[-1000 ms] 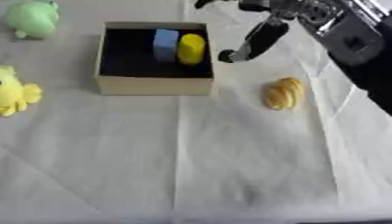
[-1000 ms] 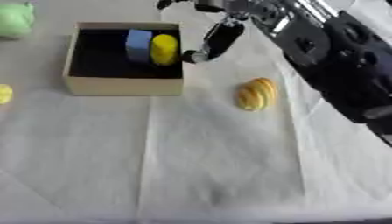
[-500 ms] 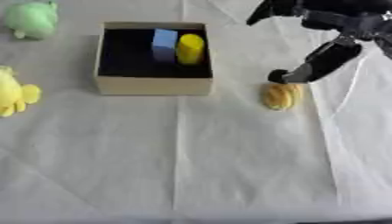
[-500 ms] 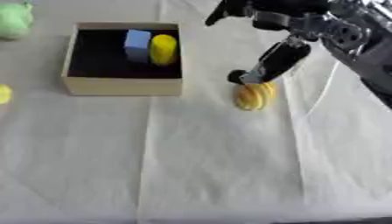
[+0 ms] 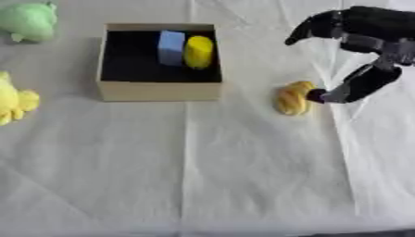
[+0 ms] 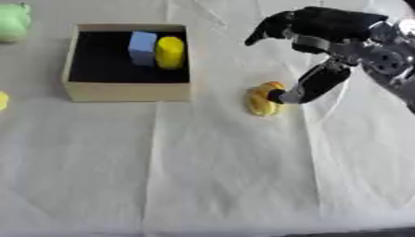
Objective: Pick up objects on the table and place them in the box.
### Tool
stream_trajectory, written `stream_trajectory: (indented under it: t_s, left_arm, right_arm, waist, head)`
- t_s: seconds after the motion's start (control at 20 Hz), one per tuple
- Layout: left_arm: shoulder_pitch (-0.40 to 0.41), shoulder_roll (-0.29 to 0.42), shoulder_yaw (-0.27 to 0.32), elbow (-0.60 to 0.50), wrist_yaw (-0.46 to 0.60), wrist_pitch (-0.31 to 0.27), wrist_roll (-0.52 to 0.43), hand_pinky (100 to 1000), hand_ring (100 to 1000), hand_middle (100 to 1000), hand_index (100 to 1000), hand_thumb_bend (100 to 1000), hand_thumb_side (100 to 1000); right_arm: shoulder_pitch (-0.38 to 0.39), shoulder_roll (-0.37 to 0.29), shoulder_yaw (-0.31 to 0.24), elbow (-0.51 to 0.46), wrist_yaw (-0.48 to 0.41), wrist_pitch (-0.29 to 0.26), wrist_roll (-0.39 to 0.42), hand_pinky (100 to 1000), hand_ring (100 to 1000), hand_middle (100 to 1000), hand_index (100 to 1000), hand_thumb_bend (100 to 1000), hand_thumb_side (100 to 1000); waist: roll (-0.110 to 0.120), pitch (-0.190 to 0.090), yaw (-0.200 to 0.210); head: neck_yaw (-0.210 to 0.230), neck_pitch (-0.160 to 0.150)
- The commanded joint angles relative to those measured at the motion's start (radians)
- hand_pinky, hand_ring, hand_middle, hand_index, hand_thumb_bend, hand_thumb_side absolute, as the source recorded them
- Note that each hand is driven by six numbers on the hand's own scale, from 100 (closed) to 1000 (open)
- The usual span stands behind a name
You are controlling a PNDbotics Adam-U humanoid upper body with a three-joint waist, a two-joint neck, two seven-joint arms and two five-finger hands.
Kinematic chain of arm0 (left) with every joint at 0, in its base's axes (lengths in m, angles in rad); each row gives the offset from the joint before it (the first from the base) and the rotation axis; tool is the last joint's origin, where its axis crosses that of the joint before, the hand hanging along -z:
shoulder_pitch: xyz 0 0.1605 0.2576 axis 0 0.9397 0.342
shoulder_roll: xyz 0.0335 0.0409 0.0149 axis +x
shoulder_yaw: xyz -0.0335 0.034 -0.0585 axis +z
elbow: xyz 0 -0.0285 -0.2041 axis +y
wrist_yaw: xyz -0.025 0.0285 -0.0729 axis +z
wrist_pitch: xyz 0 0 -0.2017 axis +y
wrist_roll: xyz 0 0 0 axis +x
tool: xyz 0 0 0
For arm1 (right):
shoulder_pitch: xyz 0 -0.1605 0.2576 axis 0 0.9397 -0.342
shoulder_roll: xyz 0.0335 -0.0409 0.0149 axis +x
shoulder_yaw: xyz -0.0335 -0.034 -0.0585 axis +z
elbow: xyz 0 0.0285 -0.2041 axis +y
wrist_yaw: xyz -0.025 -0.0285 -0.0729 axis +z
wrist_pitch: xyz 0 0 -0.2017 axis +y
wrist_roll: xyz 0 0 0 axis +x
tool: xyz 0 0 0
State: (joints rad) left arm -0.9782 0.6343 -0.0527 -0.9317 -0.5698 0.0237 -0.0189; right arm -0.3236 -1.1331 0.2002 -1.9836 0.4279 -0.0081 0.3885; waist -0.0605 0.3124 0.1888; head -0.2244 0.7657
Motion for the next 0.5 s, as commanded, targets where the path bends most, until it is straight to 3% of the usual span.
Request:
stream_trajectory:
  t_s: [0.05,0.25,0.5]
  left_arm:
    - [-0.016,0.033,0.006,-0.019,0.007,0.0,0.003,822,913,896,937,613,487]
    - [-0.016,0.029,0.006,-0.02,0.011,0.001,0.002,821,913,896,937,614,486]
    - [-0.017,0.025,0.005,-0.023,0.018,0.0,0.002,821,913,896,937,614,484]
  right_arm:
    - [-0.001,-0.025,-0.001,0.002,0.027,0.016,0.006,827,888,834,897,467,203]
    - [0.006,-0.012,0.025,0.05,0.048,-0.005,0.023,827,891,840,903,478,190]
    - [0.003,0.007,0.05,0.121,0.07,-0.04,0.038,827,893,840,901,496,100]
  waist:
    - [0.018,-0.009,0.002]
    - [0.02,-0.003,0.007]
    - [0.024,0.004,0.01]
  head:
    - [-0.005,0.004]
    - [-0.01,0.004]
    - [-0.015,0.004]
